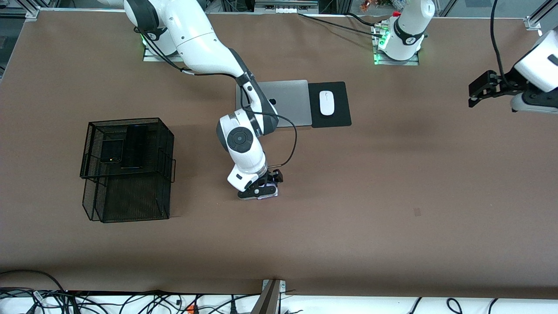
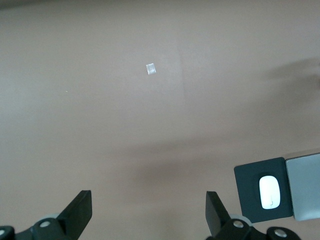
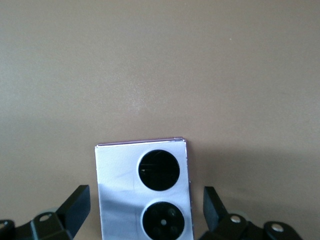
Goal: Place phones with both arms
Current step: 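Lift the white phone and carry it to the basket with the right gripper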
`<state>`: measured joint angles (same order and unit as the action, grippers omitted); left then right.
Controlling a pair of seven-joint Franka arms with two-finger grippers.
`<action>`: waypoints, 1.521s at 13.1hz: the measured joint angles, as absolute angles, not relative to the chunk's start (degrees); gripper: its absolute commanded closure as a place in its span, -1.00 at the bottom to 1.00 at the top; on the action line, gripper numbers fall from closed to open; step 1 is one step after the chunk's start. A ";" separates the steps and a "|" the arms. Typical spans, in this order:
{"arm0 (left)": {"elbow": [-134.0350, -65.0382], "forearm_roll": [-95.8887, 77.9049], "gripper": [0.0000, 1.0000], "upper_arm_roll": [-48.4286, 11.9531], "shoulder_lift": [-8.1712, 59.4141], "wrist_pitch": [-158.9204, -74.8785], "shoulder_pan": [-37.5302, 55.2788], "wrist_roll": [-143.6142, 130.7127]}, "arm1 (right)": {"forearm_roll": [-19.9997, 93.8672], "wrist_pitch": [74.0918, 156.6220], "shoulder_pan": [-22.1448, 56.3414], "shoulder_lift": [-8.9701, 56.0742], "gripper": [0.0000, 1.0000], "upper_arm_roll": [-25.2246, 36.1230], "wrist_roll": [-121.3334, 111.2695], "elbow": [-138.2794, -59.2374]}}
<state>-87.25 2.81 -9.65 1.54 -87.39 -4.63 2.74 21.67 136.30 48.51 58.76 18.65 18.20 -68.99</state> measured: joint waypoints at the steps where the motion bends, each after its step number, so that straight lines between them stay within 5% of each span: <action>1: -88.84 2.77 -1.00 -9.65 1.23 -88.36 -4.63 2.84 | 21.67 136.40 48.52 58.83 -0.99 18.65 18.20 -68.99; 8: -91.59 1.60 -1.00 -9.68 0.40 -90.06 -4.69 3.01 | 21.66 137.23 48.65 59.65 -0.99 18.52 18.20 -68.99; 9: -91.59 1.60 -1.00 -9.66 0.53 -90.12 -4.74 3.01 | 21.65 137.65 48.83 59.84 -0.85 18.50 18.20 -68.99; 11: -91.59 1.60 -1.00 -9.64 0.67 -90.36 -4.85 3.01 | 21.40 138.68 49.20 60.45 0.31 18.52 18.20 -68.99; 12: -91.58 1.60 -1.00 -9.64 0.67 -90.41 -4.88 3.01 | 21.18 138.79 49.20 60.53 0.69 18.54 18.20 -68.99; 13: -91.58 1.60 -1.00 -9.64 0.67 -90.43 -4.88 3.01 | 21.09 138.75 49.21 60.43 0.86 18.65 18.21 -68.98; 17: -91.58 1.60 -1.00 -9.64 0.73 -90.45 -4.90 3.01 | 21.09 137.22 49.26 60.35 1.00 20.22 18.21 -68.29; 20: -91.55 1.60 -1.00 -9.51 0.78 -90.46 -5.04 3.00 | 21.10 127.62 48.92 57.04 1.00 26.76 18.21 -65.84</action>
